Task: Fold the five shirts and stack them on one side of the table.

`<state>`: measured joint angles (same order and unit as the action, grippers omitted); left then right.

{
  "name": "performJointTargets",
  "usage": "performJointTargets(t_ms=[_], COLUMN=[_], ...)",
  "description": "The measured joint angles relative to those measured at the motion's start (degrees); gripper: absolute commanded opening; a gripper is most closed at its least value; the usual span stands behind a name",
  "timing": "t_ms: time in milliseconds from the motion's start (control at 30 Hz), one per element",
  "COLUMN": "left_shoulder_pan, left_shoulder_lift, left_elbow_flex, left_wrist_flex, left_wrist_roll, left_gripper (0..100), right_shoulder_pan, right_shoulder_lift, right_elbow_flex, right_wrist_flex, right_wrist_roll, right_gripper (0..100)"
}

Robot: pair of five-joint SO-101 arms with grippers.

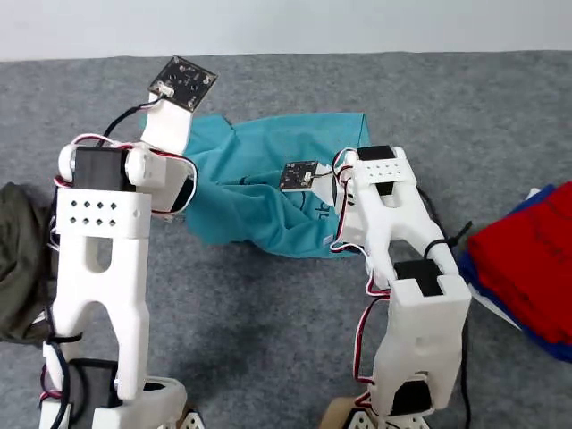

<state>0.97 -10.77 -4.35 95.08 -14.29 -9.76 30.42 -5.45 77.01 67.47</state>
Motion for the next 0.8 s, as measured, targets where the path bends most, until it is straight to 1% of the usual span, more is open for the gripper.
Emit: performJointTargets(t_ms=[67,200,400,533,733,800], left_shoulder_pan=[0.0,0.0,0.0,0.0,0.0,0.0], left_shoulder_lift=[0.0,0.0,0.0,0.0,0.0,0.0], left_elbow_flex=[0.1,0.1,0.1,0.1,-7.3,-10.2], left_wrist_flex=[-0.1,-0.1,-0.1,-0.1,2.3,3.2], left_wrist_roll=[0.0,0.0,0.0,0.0,0.0,0.0], left_gripper=[0,0,0,0,0,0], right_shoulder_pan=[0.1,0.0,0.6,1.4,2.6,3.0], right_shoulder_lift=[0.1,0.4,0.4,-2.4,-9.3,-12.0], right_elbow_flex=[-0.2,-1.5,-8.7,-14.9,-22.6,-24.2], right_wrist_flex=[-0.3,2.9,11.1,16.4,22.5,23.1], right_wrist_roll=[0.0,0.4,0.7,0.7,-0.8,-1.8], right_gripper=[4.2,1.0,1.0,1.0,1.5,1.5])
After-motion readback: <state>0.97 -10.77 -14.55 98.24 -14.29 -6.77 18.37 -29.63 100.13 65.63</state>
